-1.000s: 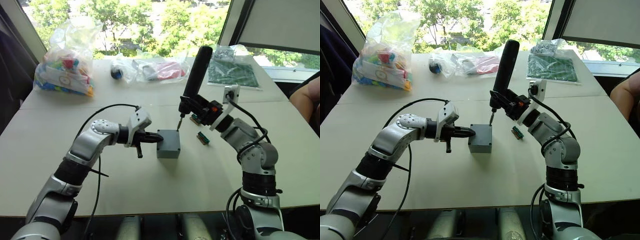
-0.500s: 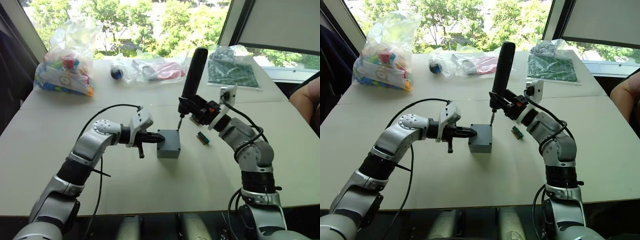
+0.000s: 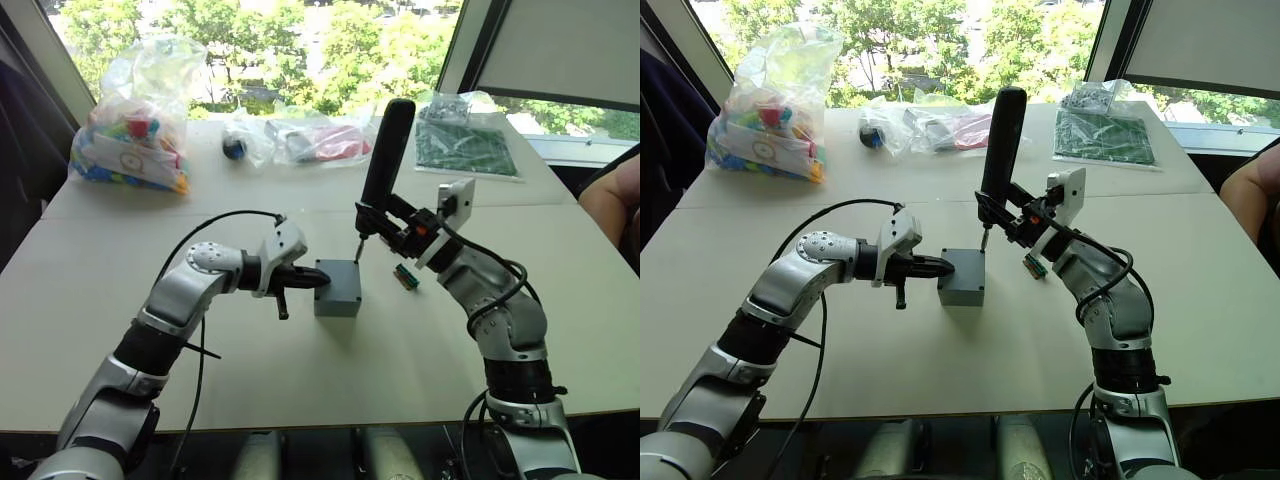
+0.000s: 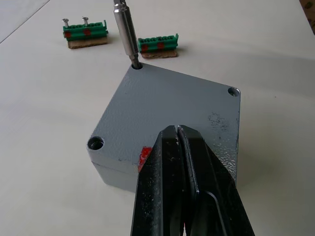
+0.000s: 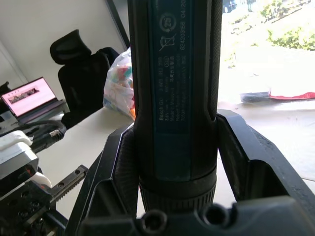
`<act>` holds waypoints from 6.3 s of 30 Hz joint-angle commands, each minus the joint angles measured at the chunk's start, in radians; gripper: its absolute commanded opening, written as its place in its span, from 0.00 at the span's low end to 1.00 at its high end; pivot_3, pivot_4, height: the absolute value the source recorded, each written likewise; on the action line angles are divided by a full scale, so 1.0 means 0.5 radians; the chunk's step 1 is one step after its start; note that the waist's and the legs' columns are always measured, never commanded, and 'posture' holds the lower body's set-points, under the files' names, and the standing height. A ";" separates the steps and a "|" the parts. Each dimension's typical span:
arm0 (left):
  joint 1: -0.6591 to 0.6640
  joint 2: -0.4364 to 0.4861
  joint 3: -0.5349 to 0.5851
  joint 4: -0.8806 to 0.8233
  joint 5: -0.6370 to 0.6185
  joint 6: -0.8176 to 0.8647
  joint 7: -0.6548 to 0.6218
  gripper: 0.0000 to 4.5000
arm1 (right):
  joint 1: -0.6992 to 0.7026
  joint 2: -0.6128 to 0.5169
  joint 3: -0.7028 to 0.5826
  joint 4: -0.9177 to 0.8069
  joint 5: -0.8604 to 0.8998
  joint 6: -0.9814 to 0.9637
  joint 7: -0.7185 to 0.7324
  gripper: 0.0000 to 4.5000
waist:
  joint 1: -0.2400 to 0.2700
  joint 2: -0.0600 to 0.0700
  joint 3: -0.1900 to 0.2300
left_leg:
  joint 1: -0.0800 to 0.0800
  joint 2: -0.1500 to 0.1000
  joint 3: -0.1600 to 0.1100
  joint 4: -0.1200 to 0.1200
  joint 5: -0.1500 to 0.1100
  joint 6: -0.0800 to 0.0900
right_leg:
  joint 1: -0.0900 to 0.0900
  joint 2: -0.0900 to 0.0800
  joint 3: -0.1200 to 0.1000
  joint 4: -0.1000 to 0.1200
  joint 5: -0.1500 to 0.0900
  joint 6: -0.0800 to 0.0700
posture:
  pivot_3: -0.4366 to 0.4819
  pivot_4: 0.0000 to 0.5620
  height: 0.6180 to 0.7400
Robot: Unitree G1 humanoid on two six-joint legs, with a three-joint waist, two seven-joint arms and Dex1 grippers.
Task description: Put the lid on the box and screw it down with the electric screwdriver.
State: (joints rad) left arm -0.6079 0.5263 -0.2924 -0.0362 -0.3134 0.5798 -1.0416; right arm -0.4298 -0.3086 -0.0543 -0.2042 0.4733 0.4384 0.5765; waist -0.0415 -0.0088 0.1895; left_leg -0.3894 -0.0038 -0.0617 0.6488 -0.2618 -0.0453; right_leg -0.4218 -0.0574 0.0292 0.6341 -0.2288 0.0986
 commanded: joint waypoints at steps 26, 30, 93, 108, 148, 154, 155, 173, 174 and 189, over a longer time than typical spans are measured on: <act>0.081 -0.015 -0.028 -0.026 0.069 0.014 0.023 0.00 | 0.240 -0.069 0.235 0.103 -0.230 0.009 -0.017 0.42 | 0.004 -0.019 -0.054 | 0.035 0.002 -0.002 -0.006 -0.004 0.005 | 0.037 0.001 -0.002 -0.010 -0.014 -0.013 | 0.48 0.27 1.00; 0.078 -0.021 -0.031 -0.017 0.074 0.011 0.024 0.00 | 0.225 -0.054 0.222 0.110 -0.230 -0.004 -0.020 0.42 | 0.004 -0.019 -0.054 | 0.034 0.002 -0.002 -0.007 -0.004 0.005 | 0.037 0.001 -0.002 -0.010 -0.015 -0.014 | 0.48 0.27 1.00; 0.449 0.358 0.331 -0.978 -0.452 0.367 0.300 0.00 | -1.221 -1.309 0.633 1.694 -0.130 2.074 0.392 0.42 | 0.000 0.020 -0.003 | -0.034 -0.002 0.004 0.001 -0.006 0.010 | -0.021 -0.004 -0.003 -0.027 -0.001 -0.002 | 0.48 0.27 1.00; 0.528 0.401 0.430 -0.671 -0.412 0.262 0.249 0.00 | -1.126 -1.340 0.588 1.598 -0.287 1.834 0.467 0.98 | 0.003 0.013 -0.005 | -0.023 -0.002 0.003 0.008 -0.006 0.010 | -0.007 -0.004 -0.003 -0.023 -0.001 -0.002 | 0.48 0.27 1.00; -0.047 -0.041 -0.078 0.201 0.178 -0.192 0.016 0.00 | -0.200 -0.943 0.788 -0.465 -0.151 1.051 0.865 0.98 | 0.017 0.005 -0.003 | -0.006 -0.001 0.001 0.006 -0.004 0.006 | 0.000 -0.002 -0.003 -0.007 -0.001 0.001 | 0.48 0.27 1.00; -0.174 -0.129 -0.090 0.484 0.317 -0.372 0.027 0.00 | -0.197 -0.891 0.715 -0.609 0.012 1.237 0.848 0.98 | 0.045 0.004 -0.003 | -0.006 0.000 0.001 0.007 -0.004 0.006 | -0.001 -0.001 -0.003 -0.007 -0.001 0.001 | 0.48 0.27 1.00; -0.182 -0.118 -0.081 0.503 0.345 -0.398 0.032 0.00 | -0.197 -0.921 0.683 -0.628 0.024 1.251 0.848 0.98 | 0.047 0.004 -0.003 | -0.006 0.000 0.000 0.007 -0.004 0.006 | 0.000 -0.001 -0.003 -0.007 -0.001 0.001 | 0.48 0.27 1.00; 0.214 -0.009 -0.018 -0.157 0.187 -0.027 0.053 0.00 | -0.401 -1.029 0.810 0.033 -0.462 0.556 0.977 0.98 | 0.056 0.001 -0.001 | -0.007 0.000 0.002 0.007 -0.004 0.006 | 0.000 -0.002 -0.003 -0.008 -0.001 0.001 | 0.48 0.27 1.00; 0.192 -0.026 -0.025 -0.109 0.225 -0.065 0.080 0.00 | -0.386 -1.027 0.810 -0.002 -0.447 0.576 1.000 0.98 | 0.055 0.001 -0.001 | -0.007 0.000 0.002 0.008 -0.004 0.006 | 0.000 -0.003 -0.003 -0.008 -0.001 0.001 | 0.48 0.27 1.00; 0.027 -0.142 0.005 0.181 0.296 -0.239 0.133 0.00 | -0.260 -0.975 0.742 -0.274 -0.362 0.811 0.975 0.98 | 0.053 0.001 -0.001 | -0.005 0.000 0.001 0.007 -0.003 0.006 | 0.000 -0.001 -0.003 -0.006 -0.001 0.001 | 0.48 0.27 1.00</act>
State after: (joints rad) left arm -0.5681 0.4663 -0.3007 0.0725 -0.1612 0.4882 -0.9730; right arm -0.5574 -0.8051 0.3435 -0.2840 0.2630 0.8446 1.0657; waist -0.0149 -0.0085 0.1889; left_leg -0.3921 -0.0039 -0.0613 0.6524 -0.2635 -0.0425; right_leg -0.4218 -0.0580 0.0277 0.6312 -0.2293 0.0990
